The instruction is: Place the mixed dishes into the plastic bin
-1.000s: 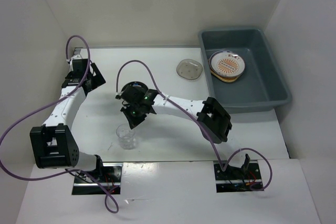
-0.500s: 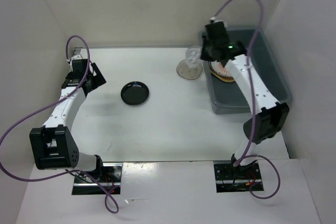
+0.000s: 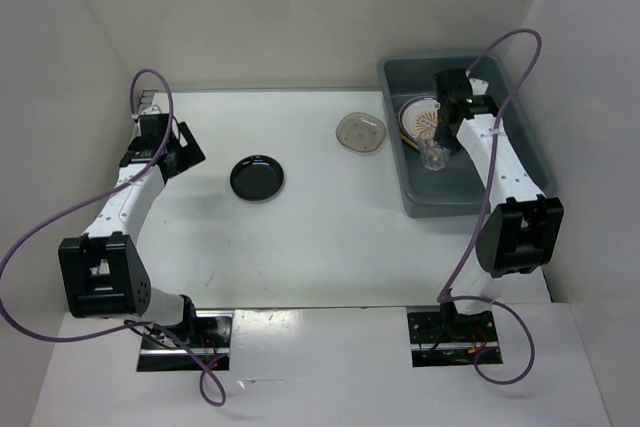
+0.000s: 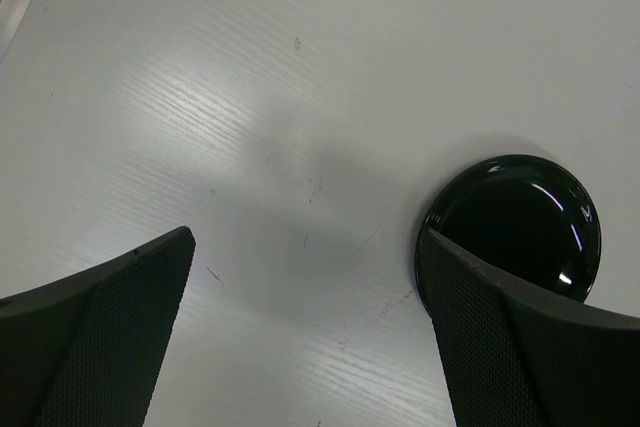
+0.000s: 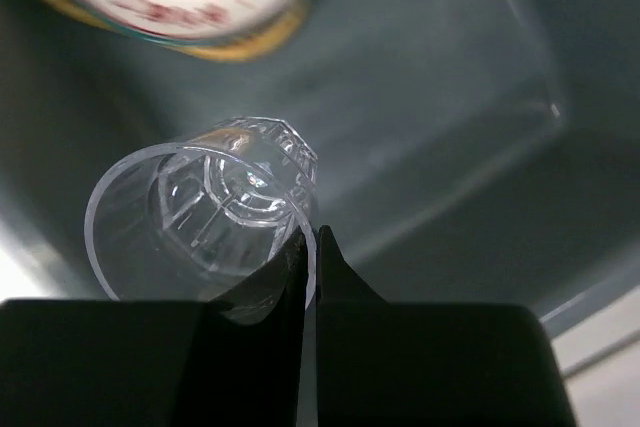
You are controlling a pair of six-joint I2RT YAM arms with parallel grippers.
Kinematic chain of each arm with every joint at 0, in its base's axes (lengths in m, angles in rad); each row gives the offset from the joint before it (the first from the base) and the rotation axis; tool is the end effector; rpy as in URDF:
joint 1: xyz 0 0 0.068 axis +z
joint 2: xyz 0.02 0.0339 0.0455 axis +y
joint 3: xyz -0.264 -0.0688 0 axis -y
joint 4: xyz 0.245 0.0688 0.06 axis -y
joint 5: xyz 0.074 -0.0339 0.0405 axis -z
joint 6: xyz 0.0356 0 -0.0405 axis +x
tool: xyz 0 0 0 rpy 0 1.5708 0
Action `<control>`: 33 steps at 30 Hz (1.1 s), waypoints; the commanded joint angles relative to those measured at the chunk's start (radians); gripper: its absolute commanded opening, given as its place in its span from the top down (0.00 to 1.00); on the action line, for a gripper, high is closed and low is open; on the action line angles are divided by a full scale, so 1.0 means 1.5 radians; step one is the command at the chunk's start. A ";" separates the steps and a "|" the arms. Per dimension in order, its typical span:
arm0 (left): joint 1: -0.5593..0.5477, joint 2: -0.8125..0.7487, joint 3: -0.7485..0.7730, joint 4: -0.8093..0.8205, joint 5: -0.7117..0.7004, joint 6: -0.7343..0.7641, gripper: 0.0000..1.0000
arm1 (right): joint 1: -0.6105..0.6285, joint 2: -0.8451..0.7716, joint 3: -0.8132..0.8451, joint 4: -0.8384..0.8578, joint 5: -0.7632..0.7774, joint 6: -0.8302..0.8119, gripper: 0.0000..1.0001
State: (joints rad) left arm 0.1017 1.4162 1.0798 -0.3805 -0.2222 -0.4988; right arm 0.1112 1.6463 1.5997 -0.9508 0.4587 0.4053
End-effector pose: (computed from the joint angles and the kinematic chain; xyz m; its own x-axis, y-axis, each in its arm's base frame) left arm 0.3100 0.0395 0.2787 -0.4476 -0.5147 -0.7313 -0.5448 0.8054 -0.2335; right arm 0.3445 0.0226 0.3363 -0.7123 0.2762 -0.6452 0.4571 0.8802 -0.1279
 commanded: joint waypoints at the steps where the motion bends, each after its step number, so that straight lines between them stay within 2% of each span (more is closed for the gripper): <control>1: 0.003 0.011 0.004 0.019 0.010 0.011 0.00 | -0.037 -0.022 -0.033 0.012 0.030 0.026 0.98; 8: 0.003 0.030 0.004 0.019 0.016 0.011 0.00 | -0.064 -0.021 -0.123 0.053 -0.007 0.032 0.98; 15: 0.003 0.037 0.004 0.026 0.022 0.011 0.00 | -0.064 0.012 -0.142 0.084 -0.052 0.032 0.98; 18: 0.003 0.037 0.004 0.026 0.022 0.011 0.00 | -0.064 0.012 -0.142 0.090 -0.046 0.039 0.92; 20: 0.003 0.037 0.004 0.026 0.022 0.011 0.00 | -0.064 0.012 -0.136 0.090 -0.036 0.039 0.83; 25: 0.003 0.043 0.004 0.026 0.022 0.011 0.00 | -0.064 0.012 -0.129 0.077 -0.011 0.039 0.76; 28: 0.003 0.043 0.004 0.026 0.022 0.011 0.00 | -0.064 0.012 -0.109 0.054 0.003 0.046 0.63; 32: 0.003 0.043 0.004 0.026 0.022 0.011 0.00 | -0.064 -0.043 -0.054 0.033 0.004 0.058 0.57; 33: 0.003 0.043 0.004 0.026 0.028 0.011 0.00 | -0.064 -0.062 -0.045 0.042 -0.010 0.049 0.53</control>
State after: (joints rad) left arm 0.1017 1.4757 1.0798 -0.3729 -0.1951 -0.4980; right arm 0.0132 1.6604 1.4387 -0.8906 0.4259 0.4709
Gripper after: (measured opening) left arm 1.001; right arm 0.455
